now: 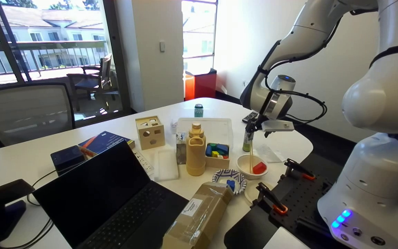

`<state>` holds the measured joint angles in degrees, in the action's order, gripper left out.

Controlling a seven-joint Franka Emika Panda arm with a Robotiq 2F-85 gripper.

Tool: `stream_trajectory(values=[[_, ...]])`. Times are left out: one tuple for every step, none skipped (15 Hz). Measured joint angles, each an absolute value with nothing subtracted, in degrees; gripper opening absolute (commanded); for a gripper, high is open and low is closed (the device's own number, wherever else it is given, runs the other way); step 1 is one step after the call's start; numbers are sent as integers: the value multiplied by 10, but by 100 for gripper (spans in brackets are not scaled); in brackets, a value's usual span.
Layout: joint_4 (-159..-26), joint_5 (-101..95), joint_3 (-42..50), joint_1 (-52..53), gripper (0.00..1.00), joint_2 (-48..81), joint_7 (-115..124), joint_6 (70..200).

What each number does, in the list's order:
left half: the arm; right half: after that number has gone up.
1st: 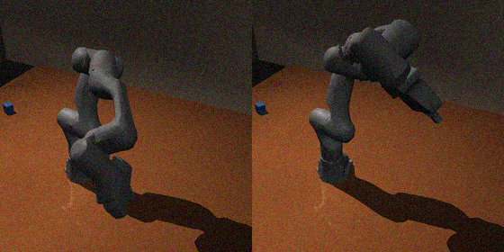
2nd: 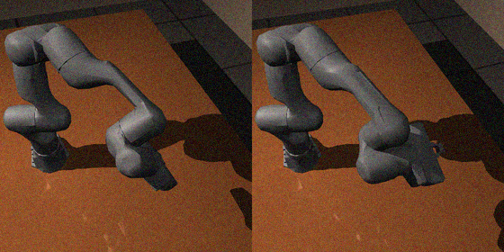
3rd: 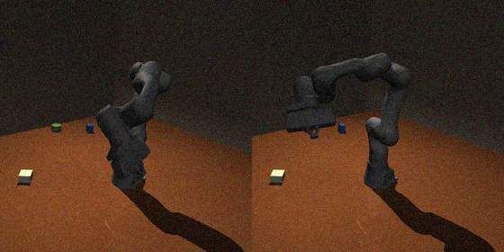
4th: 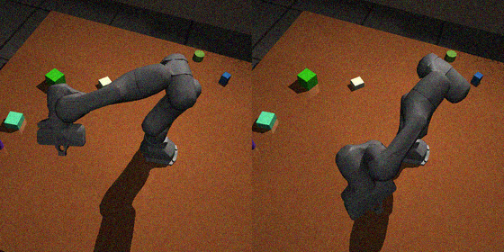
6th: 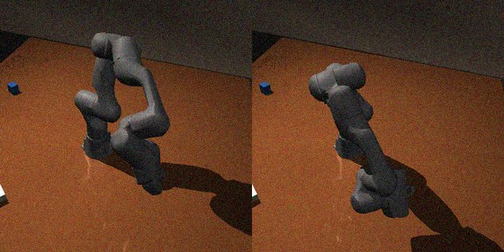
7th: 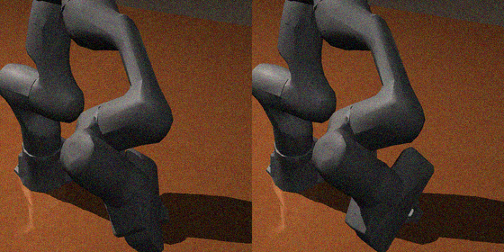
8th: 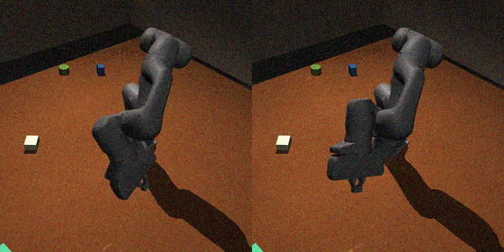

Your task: Use the white napkin to wipe the laptop screen.

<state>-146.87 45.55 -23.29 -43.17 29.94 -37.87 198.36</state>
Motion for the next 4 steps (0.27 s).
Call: stream_trajectory(values=[[-1486,468,-239,-419,100,285,-379,1983],[-1502,482,-243,-403,100,271,-379,1983],[-1515,496,-246,-387,100,258,-379,1983],[-1527,512,-249,-369,100,244,-379,1983]])
